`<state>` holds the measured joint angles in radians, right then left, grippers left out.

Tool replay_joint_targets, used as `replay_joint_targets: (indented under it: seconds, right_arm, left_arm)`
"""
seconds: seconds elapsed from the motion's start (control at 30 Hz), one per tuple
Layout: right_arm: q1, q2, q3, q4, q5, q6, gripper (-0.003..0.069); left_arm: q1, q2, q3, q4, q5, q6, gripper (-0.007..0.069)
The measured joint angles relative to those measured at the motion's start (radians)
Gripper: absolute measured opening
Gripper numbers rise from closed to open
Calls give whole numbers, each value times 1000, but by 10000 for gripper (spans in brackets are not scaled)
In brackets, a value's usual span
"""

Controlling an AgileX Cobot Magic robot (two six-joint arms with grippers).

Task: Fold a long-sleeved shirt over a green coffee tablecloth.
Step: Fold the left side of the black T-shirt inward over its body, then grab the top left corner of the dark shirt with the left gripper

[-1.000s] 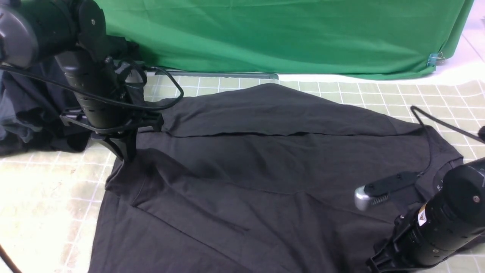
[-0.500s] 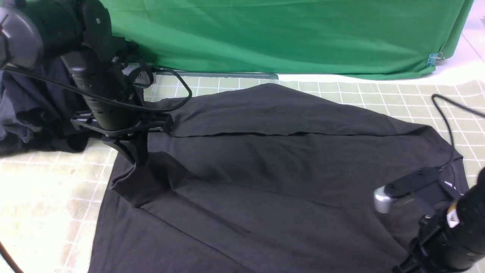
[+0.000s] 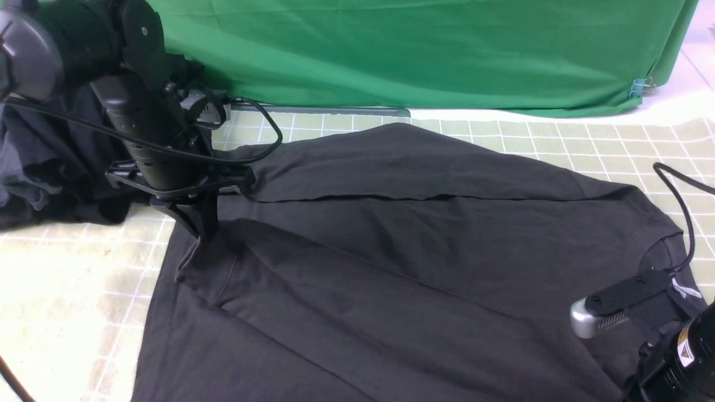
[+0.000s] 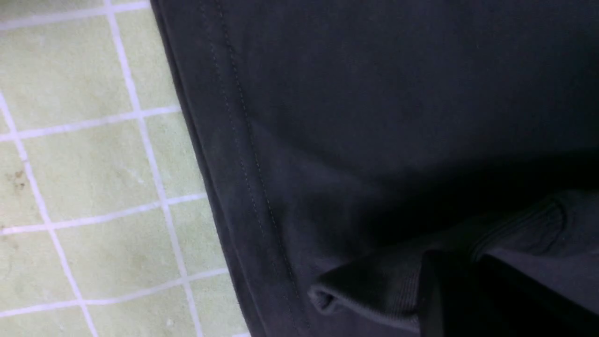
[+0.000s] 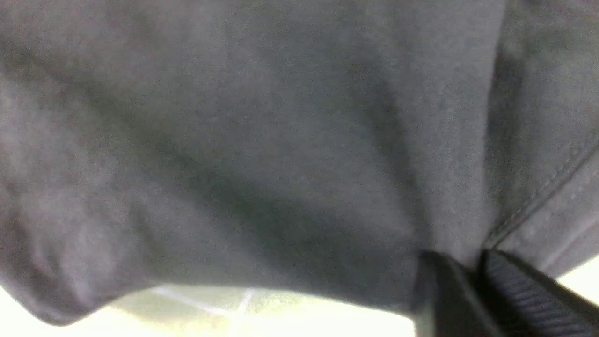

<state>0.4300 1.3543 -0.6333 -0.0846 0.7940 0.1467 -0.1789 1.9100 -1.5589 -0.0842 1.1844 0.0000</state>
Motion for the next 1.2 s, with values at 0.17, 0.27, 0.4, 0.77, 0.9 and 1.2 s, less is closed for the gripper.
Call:
replay_joint_targets:
  seconds: [0.17,0.27,0.4,0.77,0.9,1.2]
  right_arm:
    - [0,-1,0,-7,-2,-7,386]
    - [0,-22,0,-10,-1,-12,456]
    - [0,-89,-1,-10,0,-12,436]
    - [0,-350,-1,-9,0,24,388]
    - [0,-384,-1,-9,1,29,388]
    - [0,-387,-1,-8,2,20,388]
  left_arm:
    - [0,0,0,5,-3,0,61]
    - [0,0,0,48,-11,0,189]
    - [0,0,0,107,-12,-10,356]
    - [2,45,0,118,-338,-257,549]
    - [21,127,-24,106,-423,-318,519]
    - [49,274,-154,114,-455,-337,496]
